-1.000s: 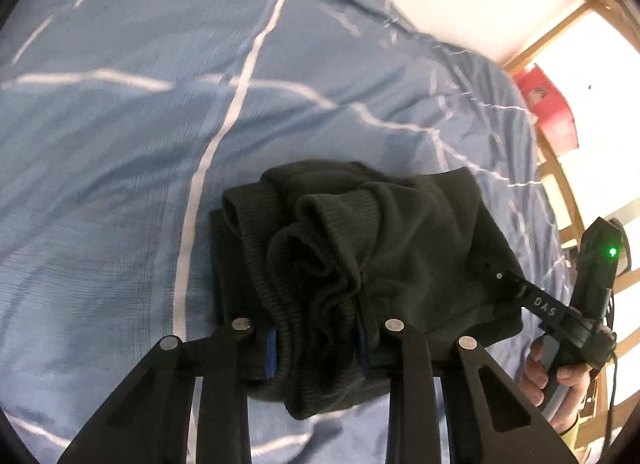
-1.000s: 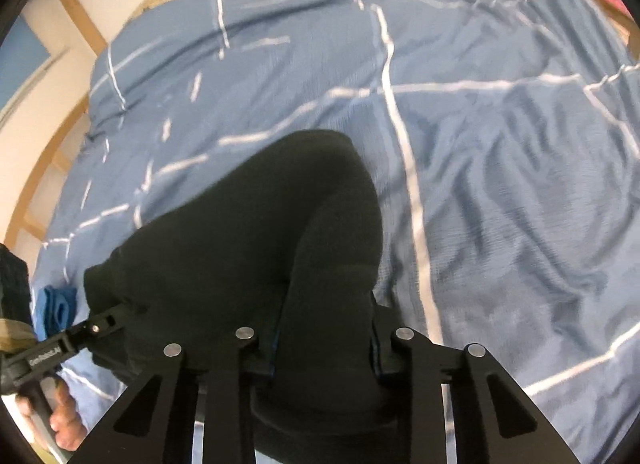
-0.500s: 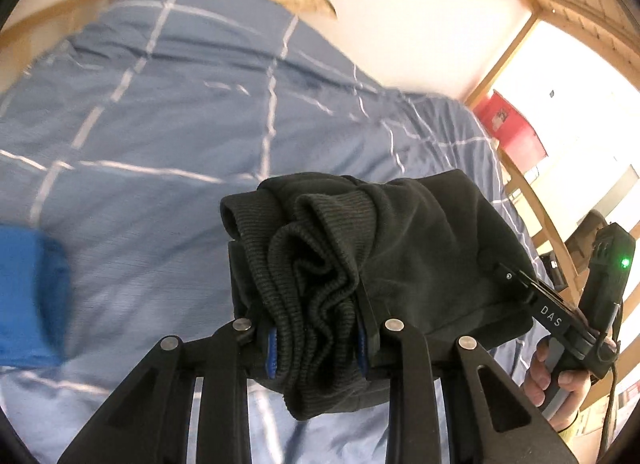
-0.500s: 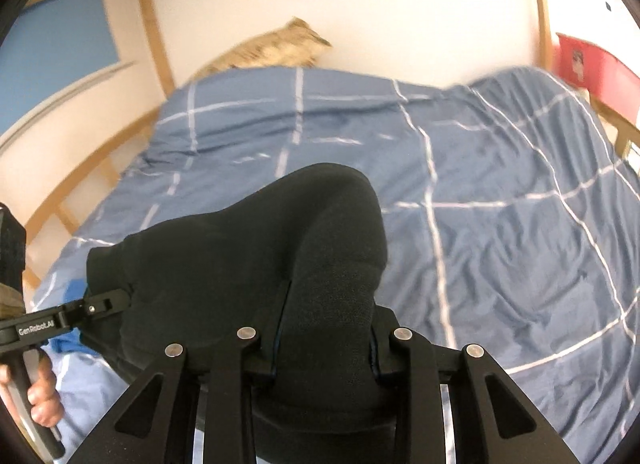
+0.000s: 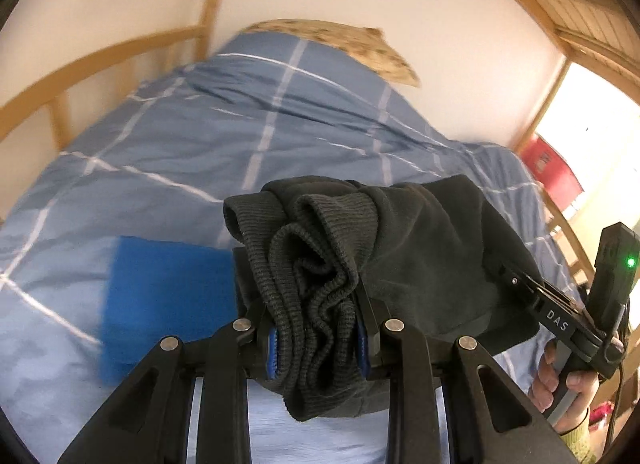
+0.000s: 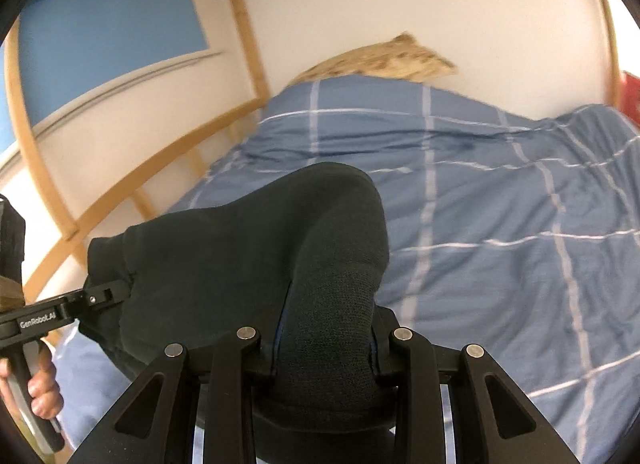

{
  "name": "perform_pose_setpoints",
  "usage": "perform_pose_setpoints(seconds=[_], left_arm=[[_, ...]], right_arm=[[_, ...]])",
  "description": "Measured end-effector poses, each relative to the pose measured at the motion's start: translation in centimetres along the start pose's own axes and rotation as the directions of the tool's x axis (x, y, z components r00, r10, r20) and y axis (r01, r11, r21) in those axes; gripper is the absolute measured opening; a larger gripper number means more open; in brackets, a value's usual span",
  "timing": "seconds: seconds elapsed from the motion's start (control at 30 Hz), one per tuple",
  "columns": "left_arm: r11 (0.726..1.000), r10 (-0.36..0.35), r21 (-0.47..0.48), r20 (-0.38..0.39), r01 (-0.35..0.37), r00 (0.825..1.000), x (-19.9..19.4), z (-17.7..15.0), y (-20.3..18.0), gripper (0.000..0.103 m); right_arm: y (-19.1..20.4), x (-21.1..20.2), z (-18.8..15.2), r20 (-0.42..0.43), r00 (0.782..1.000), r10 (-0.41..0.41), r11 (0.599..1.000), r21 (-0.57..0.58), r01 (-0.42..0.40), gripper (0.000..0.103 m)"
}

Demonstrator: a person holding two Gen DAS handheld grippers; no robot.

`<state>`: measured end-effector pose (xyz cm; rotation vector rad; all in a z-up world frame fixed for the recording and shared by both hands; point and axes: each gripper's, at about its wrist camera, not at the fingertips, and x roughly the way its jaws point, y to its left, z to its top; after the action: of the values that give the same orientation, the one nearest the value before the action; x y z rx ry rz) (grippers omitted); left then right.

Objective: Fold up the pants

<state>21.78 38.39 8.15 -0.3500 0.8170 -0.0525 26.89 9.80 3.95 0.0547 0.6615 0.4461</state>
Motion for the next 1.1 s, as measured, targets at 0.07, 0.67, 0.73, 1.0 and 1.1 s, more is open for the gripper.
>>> perform_pose_setpoints(seconds=[0.07, 0.67, 0.73, 1.0, 1.1], left_arm=[[1.000, 0.027, -0.016, 0.002, -0.027, 1.000, -0.4, 0.3, 2.8, 0.028], [0.994, 0.060, -0.087, -0.101, -0.069, 0.993, 6.0, -1.4, 18.2, 0.029], [0.994, 0.061, -0.084, -0.104, -0.070, 0.993, 6.3, -1.7, 18.5, 0.030], [0.963, 0.268, 0.009, -0.126, -0.269, 0.955, 5.4, -2.1, 18.9, 0.071], [0.930, 0.366, 0.048, -0.122, -0.363, 0.922, 4.4, -1.8, 18.9, 0.077]], right_arm=[[2.7, 1.9, -0.1, -0.012, 1.000, 0.026, 1.000, -0.005, -0.026, 0.031], [12.6, 15.2, -4.8, -0.142, 0.990, 0.014, 0.999, -0.041, -0.020, 0.031], [12.5, 15.8, -5.5, -0.154, 0.988, -0.003, 0.999, -0.034, -0.003, 0.033], [12.9, 15.6, -5.7, -0.189, 0.966, -0.174, 0.984, -0.075, 0.163, 0.072], [13.4, 14.7, -5.1, -0.155, 0.965, -0.210, 0.975, -0.111, 0.194, 0.073]])
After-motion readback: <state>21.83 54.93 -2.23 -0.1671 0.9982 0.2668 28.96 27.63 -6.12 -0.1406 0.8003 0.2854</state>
